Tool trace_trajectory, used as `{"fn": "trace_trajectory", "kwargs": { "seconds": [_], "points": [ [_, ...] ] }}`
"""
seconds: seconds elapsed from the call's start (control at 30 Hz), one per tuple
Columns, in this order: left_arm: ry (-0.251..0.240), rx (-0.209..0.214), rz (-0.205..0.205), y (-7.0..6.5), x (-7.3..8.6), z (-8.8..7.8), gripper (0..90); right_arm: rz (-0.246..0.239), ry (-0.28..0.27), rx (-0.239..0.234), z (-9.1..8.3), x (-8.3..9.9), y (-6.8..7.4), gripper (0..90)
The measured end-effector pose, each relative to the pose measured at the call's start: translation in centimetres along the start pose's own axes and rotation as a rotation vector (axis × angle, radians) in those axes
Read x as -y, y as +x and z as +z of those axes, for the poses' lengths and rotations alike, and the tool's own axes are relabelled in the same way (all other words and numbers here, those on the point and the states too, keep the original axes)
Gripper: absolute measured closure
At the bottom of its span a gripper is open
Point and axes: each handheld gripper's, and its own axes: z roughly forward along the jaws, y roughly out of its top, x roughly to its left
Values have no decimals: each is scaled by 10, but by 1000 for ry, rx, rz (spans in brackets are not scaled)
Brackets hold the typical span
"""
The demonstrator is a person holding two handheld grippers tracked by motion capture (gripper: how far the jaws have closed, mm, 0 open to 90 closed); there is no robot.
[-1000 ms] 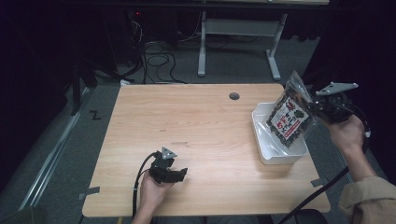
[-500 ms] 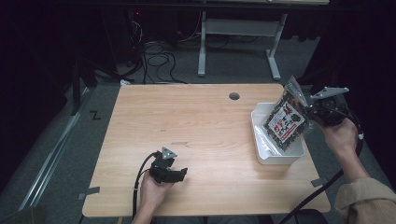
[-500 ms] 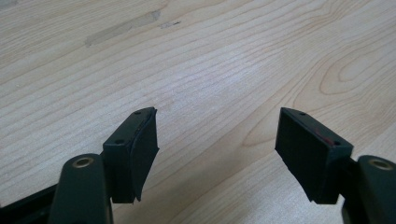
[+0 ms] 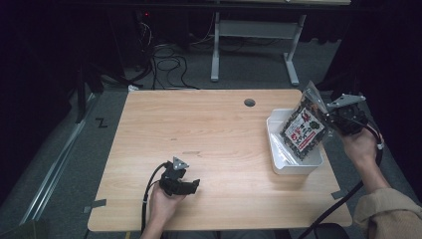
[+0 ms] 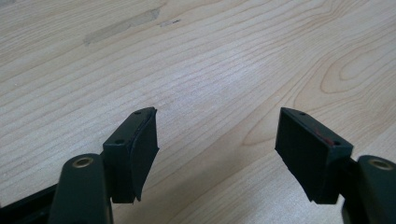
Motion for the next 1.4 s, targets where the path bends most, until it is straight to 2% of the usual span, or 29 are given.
{"fn": "trace_trajectory", "kwargs": {
  "seconds": [0.13,0.23,0.33,0.47,0.57,0.73,0.83,0.9,0.97,1.23,1.33,1.4],
  "points": [
    [-4,0,0,-1,0,-1,301,-32,25,-6,5,-1,4,861],
    [-6,1,-1,0,0,-1,302,-34,45,-6,9,2,2,851],
    [-4,2,0,-1,0,-1,301,-12,54,-9,10,5,-2,840],
    [-3,1,1,-1,0,0,301,-12,56,9,12,5,-3,820],
    [-5,1,-1,-1,0,-1,301,2,54,-5,12,5,-4,801],
    [-4,1,3,-1,0,0,300,53,48,-28,12,7,-8,697],
    [-8,3,-1,-1,0,-1,299,100,30,-42,10,8,-10,595],
    [-6,4,-3,-1,0,-1,299,135,7,-64,8,7,-12,569],
    [-1,4,2,-1,0,0,297,149,-5,-69,6,6,-12,551],
    [-7,4,1,-1,0,-1,295,158,-43,-62,1,2,-10,492],
    [-9,4,4,-1,-1,-1,295,173,-92,-70,-6,1,-10,480],
    [-7,3,6,-1,-1,-2,294,180,-121,-92,-12,-1,-10,494]
  ]
}}
